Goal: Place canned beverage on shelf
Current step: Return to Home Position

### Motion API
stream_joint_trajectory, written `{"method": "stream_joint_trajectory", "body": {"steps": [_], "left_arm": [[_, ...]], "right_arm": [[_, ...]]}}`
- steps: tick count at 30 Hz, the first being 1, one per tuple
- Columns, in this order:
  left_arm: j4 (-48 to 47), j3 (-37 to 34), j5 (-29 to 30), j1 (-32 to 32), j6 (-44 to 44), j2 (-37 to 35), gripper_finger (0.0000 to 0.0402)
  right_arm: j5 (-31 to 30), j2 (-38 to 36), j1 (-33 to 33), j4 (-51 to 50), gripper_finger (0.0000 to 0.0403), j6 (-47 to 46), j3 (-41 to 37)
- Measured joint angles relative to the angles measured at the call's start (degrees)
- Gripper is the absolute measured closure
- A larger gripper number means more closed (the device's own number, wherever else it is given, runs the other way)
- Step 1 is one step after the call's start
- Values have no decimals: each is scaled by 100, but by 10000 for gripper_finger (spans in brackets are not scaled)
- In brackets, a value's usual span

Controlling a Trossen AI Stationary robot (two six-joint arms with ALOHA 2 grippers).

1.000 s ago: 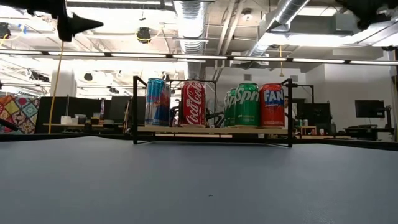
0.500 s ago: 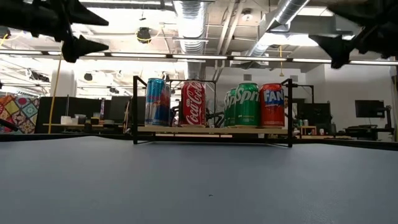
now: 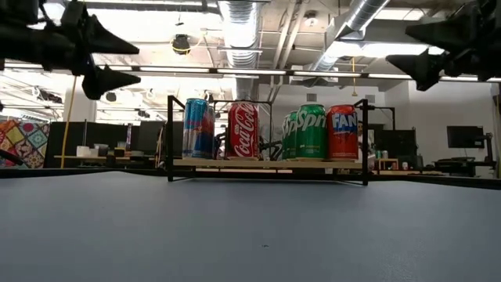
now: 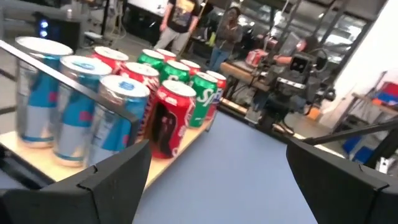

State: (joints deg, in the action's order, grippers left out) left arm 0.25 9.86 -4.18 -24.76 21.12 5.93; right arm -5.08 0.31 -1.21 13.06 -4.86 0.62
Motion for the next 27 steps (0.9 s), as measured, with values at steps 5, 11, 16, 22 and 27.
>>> {"method": "stream_joint_trajectory", "body": {"steps": [5, 11, 16, 22, 27], "left_arm": [[552, -616, -3, 226, 130, -501, 42], [470, -921, 172, 626, 349, -558, 42], [505, -924, 1445, 1203, 97, -571, 42], [614, -928, 3336, 1956, -437, -570, 42], [739, -928, 3514, 2284, -784, -568, 42]], "right_arm": [[-53, 1, 0, -204, 65, -4, 0], [-132, -1, -7, -251, 65, 85, 0], [-183, 1, -10, -514, 65, 102, 0], [-498, 1, -14, -459, 65, 276, 0], [-681, -1, -153, -511, 65, 192, 0]]}}
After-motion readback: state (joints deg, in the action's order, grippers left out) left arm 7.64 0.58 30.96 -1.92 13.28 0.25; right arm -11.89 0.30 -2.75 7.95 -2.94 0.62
